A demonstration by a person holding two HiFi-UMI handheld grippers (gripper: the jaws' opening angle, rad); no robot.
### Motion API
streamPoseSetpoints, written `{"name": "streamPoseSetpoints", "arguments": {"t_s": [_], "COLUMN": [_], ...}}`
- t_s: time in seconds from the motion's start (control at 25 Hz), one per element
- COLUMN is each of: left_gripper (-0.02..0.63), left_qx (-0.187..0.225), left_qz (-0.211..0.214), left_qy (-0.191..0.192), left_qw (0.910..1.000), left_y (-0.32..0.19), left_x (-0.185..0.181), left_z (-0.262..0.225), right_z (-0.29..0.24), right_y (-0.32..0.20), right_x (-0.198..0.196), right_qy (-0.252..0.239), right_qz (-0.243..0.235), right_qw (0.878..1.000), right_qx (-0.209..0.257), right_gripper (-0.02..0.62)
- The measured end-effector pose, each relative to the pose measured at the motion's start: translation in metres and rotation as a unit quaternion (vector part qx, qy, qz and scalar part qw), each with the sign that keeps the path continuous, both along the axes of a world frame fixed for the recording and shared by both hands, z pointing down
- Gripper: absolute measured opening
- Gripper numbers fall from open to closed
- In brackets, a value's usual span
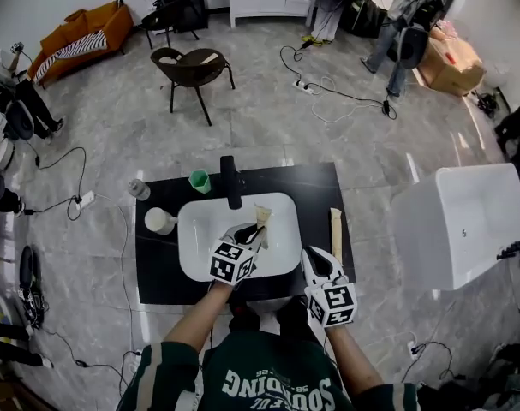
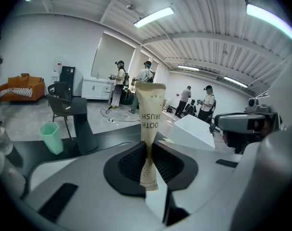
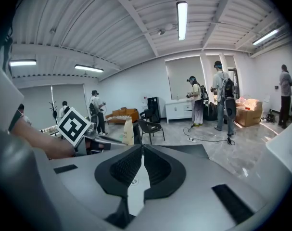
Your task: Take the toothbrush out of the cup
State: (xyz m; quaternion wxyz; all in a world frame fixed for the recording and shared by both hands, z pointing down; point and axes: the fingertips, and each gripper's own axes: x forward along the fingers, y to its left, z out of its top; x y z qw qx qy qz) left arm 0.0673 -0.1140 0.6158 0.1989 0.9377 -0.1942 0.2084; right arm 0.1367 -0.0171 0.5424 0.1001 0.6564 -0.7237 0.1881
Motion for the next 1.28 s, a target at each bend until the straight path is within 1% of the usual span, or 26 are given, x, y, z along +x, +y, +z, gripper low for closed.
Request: {"name": "streamPoseSetpoints", "arguments": {"t_s": [0.24, 0.36, 0.56, 0.64, 0.76, 1.0, 1.16, 1.28], "left_gripper": [0.054, 0.054, 0.054, 0.054, 0.054, 0.054, 0.054, 0.054], "left_qx": [-0.019, -0.048, -0.095, -0.113, -0.151, -0.211, -0.235, -0.242], "left_qz": [0.043, 0.057, 0.068, 0.069, 0.064, 0.054, 0.043, 0.042], "left_qy": [0.002, 0.01, 0.014, 0.016, 0.019, 0.01, 0.002, -0.01], "left_qw": [0.9989, 0.9972, 0.9931, 0.9911, 0.9862, 0.9759, 0.9711, 0.9694], "left_y": [0.03, 0.045, 0.062, 0.067, 0.074, 0.083, 0.085, 0.085], "left_x": [0.047, 0.07, 0.1, 0.111, 0.124, 0.142, 0.149, 0.154], "left_z": [0.007, 0.011, 0.026, 0.031, 0.039, 0.063, 0.079, 0.089], "right_z": [0.006, 0.007, 0.011, 0.014, 0.017, 0.021, 0.024, 0.028], "right_y": [0.02, 0.026, 0.034, 0.039, 0.046, 0.052, 0.053, 0.054], "right_x": [0.037, 0.051, 0.073, 0.081, 0.091, 0.112, 0.123, 0.128], "right_qy": [0.002, 0.001, -0.004, -0.004, -0.004, -0.007, -0.007, -0.01], "right_qz": [0.028, 0.037, 0.052, 0.057, 0.062, 0.071, 0.074, 0.075], "right_qw": [1.0, 0.999, 0.999, 0.998, 0.998, 0.997, 0.997, 0.997], "right_qx": [-0.008, -0.01, -0.013, -0.016, -0.021, -0.027, -0.028, -0.032], "right_gripper": [0.043, 0.043, 0.043, 0.043, 0.043, 0.043, 0.043, 0.043]}}
